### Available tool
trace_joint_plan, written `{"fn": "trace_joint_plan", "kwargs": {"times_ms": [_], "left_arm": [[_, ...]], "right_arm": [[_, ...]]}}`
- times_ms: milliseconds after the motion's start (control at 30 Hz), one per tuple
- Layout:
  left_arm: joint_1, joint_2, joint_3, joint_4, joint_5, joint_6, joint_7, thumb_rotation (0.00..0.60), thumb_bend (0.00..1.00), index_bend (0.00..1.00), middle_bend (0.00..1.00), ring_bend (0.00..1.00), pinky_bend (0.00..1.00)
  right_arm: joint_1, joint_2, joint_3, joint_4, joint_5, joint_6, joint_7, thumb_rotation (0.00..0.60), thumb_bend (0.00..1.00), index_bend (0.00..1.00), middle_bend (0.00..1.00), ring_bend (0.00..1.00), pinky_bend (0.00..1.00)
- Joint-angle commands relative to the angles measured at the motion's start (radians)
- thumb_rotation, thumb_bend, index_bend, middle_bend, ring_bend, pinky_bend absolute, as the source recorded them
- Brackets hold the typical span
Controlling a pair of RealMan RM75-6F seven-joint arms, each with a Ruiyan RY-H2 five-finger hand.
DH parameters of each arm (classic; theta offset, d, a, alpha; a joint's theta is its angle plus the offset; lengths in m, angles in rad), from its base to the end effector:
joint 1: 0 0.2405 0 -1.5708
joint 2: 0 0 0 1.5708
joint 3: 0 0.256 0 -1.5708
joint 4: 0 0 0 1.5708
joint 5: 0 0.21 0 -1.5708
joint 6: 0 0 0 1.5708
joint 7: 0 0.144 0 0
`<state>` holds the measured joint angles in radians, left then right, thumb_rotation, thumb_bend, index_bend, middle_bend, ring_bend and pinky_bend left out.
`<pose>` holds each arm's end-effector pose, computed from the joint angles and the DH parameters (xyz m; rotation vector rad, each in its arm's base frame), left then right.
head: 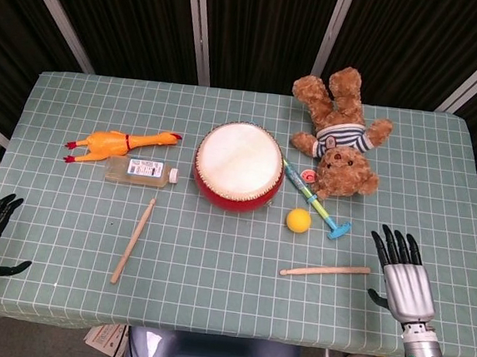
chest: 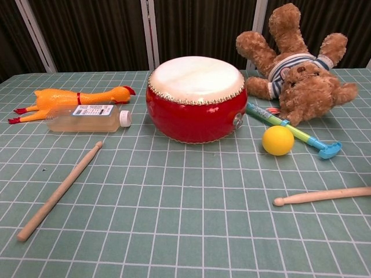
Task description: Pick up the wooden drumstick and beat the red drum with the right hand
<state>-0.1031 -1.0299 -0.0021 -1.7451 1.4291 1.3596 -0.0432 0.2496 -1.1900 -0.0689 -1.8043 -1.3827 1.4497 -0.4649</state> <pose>-0.3078 0.1725 0.1555 -1.3974 -1.1197 -0.8380 -0.2608 -0.1949 0.1062 1.5906 -0.7960 0.7067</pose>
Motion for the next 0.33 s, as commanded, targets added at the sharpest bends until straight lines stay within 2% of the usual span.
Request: {"fn": "trace_joint_plan", "kwargs": {"times_ms": [33,333], "left_arm": [[-0.001,-0.002,0.003,0.011,0.013,0.005,0.017,0.600,0.02,0.00,0.00,0.00,0.02],[0.003,-0.022,0.005,0.050,0.056,0.042,0.062,0.600,0.02,0.00,0.00,0.00,0.00]], "right_arm": [[-0.008,0.019,-0.011,0.001,-0.009,-0.013,-0.003,0.600,0.09,0.00,0.00,0.00,0.00],[-0.042,0.005,-0.009,0.050,-0.101,0.033,0.065,0.600,0.09,0.00,0.00,0.00,0.00]]}}
